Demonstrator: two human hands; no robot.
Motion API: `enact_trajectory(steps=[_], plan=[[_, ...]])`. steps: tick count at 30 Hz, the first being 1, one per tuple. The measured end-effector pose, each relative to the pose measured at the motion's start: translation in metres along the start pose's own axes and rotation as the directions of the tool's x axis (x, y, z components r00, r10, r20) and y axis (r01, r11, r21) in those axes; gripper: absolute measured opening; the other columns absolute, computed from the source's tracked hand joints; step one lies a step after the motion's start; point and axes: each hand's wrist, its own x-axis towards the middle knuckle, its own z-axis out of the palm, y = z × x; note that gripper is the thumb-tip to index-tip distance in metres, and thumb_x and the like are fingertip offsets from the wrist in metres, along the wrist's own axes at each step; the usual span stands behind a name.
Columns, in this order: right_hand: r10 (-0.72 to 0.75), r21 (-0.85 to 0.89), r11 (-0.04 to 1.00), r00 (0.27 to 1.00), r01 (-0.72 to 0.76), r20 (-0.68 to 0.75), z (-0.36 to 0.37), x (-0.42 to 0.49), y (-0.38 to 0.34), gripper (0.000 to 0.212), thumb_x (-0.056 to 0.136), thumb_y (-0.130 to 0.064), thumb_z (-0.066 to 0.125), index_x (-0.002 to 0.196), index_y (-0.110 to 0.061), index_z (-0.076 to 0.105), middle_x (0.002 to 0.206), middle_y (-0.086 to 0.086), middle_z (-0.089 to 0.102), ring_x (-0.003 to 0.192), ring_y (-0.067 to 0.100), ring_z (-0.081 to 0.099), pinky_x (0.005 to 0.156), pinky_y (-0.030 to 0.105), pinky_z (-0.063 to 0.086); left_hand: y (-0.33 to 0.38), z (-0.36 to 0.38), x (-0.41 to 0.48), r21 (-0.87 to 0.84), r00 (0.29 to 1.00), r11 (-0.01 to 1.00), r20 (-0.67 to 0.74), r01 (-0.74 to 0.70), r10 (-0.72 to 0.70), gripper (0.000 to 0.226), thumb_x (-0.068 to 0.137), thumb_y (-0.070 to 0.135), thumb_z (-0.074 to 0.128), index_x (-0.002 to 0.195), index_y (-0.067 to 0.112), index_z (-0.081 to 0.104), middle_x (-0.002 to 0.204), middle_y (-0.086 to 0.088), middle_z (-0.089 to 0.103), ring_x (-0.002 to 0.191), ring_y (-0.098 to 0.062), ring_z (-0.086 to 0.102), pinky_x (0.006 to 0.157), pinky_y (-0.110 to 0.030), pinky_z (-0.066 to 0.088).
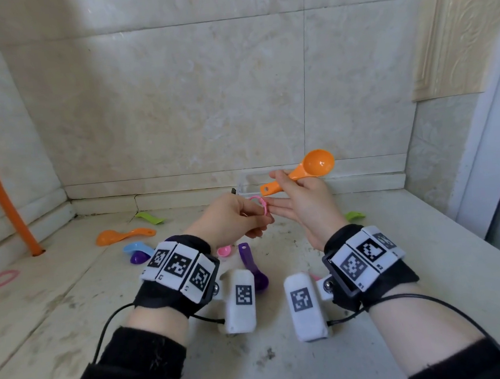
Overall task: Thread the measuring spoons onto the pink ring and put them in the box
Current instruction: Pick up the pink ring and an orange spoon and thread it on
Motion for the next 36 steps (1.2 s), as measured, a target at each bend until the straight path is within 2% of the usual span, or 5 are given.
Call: enact_trajectory(steps=[12, 22, 29, 32, 36], plan=[[-0.070, -0.185, 0.980, 0.997, 0.077, 0.043, -0.001, 0.002, 0.004, 0.015, 0.099, -0.017, 0.052, 0.096, -0.023, 0.065, 0.098, 0.013, 0.073, 0.093, 0.018, 0.072, 0.085, 0.034, 0.057, 0.000, -0.001, 0.001, 0.018, 1.000, 1.000, -0.025, -0.019, 0.019, 0.011, 0.085, 0.017, 0.069, 0.083, 0.025, 0.076, 0.061, 0.015, 0.070, 0.057, 0.005, 0.062, 0.065, -0.010, 0.053], [-0.186, -0.222, 0.960, 0.982, 0.172, -0.043, -0.003, 0.001, 0.000, 0.012, 0.097, -0.020, 0.055, 0.095, -0.024, 0.066, 0.089, 0.008, 0.073, 0.083, 0.014, 0.073, 0.069, 0.023, 0.057, 0.005, -0.001, -0.003, 0.092, 0.985, 0.987, -0.095, -0.135, 0.143, 0.014, 0.087, 0.021, 0.066, 0.082, 0.033, 0.073, 0.099, 0.003, 0.061, 0.088, -0.006, 0.062, 0.083, -0.010, 0.044], [-0.208, -0.069, 0.978, 0.955, 0.198, -0.209, -0.007, 0.004, -0.004, 0.006, 0.090, -0.011, 0.066, 0.096, -0.012, 0.065, 0.070, 0.000, 0.071, 0.060, 0.003, 0.067, 0.060, 0.016, 0.054, 0.009, -0.002, -0.004, -0.201, 0.978, 0.972, -0.192, -0.125, 0.086, 0.015, 0.087, 0.001, 0.063, 0.081, 0.013, 0.071, 0.073, -0.010, 0.071, 0.065, -0.013, 0.070, 0.066, -0.019, 0.057], [-0.152, 0.074, 0.980, 0.940, 0.183, -0.307, -0.009, 0.006, -0.006, 0.035, 0.082, -0.002, 0.071, 0.110, -0.001, 0.049, 0.085, 0.013, 0.067, 0.070, 0.020, 0.071, 0.064, 0.025, 0.058, 0.011, -0.003, -0.005, -0.235, 0.958, 0.960, -0.274, -0.153, 0.086, 0.013, 0.086, -0.001, 0.064, 0.081, 0.010, 0.069, 0.070, -0.010, 0.071, 0.062, -0.014, 0.071, 0.065, -0.020, 0.057], [-0.001, 0.251, 0.964, 0.947, 0.086, -0.321, -0.011, 0.005, -0.009, 0.067, 0.077, 0.003, 0.074, 0.125, -0.019, 0.032, 0.104, 0.018, 0.060, 0.071, 0.020, 0.072, 0.064, 0.027, 0.058, 0.014, -0.005, -0.005, -0.300, 0.918, 0.927, -0.385, -0.225, 0.098, 0.009, 0.087, 0.000, 0.063, 0.090, 0.003, 0.070, 0.074, -0.009, 0.071, 0.061, -0.009, 0.069, 0.064, -0.018, 0.056]])
